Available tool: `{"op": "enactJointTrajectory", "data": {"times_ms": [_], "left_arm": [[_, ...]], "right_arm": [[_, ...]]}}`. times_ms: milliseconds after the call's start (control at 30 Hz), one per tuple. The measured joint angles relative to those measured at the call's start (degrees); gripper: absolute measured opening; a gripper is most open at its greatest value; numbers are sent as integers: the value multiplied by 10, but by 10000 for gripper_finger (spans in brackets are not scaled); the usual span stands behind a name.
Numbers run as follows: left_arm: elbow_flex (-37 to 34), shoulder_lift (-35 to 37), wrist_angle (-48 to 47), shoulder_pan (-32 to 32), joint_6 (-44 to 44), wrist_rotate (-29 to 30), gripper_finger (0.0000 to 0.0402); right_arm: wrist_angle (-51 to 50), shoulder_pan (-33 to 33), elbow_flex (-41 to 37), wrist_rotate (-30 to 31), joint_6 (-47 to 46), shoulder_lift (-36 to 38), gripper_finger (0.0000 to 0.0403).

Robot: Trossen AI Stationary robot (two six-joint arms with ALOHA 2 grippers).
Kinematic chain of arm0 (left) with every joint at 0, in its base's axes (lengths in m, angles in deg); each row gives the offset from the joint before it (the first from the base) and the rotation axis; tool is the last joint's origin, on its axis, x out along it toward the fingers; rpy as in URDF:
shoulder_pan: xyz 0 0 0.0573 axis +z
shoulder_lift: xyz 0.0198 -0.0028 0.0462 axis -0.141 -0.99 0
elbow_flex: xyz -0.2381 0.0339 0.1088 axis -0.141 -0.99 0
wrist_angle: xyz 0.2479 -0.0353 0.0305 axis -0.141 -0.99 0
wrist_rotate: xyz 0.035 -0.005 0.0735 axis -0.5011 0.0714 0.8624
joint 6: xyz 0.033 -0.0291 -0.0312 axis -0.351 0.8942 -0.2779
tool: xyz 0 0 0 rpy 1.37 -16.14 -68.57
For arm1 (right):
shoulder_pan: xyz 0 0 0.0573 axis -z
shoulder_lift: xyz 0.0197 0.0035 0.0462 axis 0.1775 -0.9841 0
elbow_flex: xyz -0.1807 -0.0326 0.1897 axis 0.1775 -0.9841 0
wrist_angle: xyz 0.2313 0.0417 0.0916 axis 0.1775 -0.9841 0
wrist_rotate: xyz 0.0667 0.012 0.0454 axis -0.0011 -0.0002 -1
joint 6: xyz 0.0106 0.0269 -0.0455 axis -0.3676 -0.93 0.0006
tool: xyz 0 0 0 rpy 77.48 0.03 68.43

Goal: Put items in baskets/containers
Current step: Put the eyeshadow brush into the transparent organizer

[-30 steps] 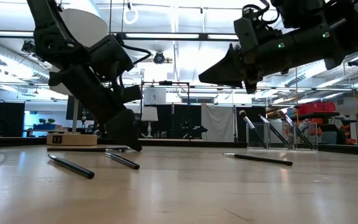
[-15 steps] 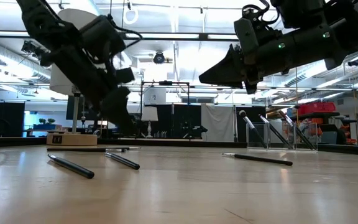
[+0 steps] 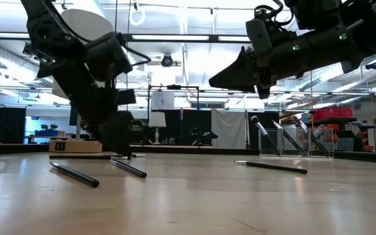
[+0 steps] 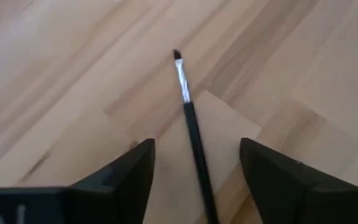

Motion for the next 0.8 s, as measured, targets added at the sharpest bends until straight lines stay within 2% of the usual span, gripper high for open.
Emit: {"op": "enactJointTrajectory", "data": {"times_ms": [233, 367, 533, 667, 800], "left_arm": [[3, -45, 23, -1, 10, 4, 164], [2, -59, 46, 0, -14, -8, 104], [-59, -62, 177, 2, -31, -39, 18], [-105, -62, 271, 10, -19, -83, 14], [-120, -64, 318, 12, -26, -114, 9]], "right_arm": [[0, 0, 0, -5, 0, 0, 21], [0, 0, 0, -6, 0, 0, 21], [1, 0, 0, -5, 0, 0, 21], [4, -1, 0, -6, 0, 0, 21], [7, -1, 0, -6, 0, 0, 21]]}}
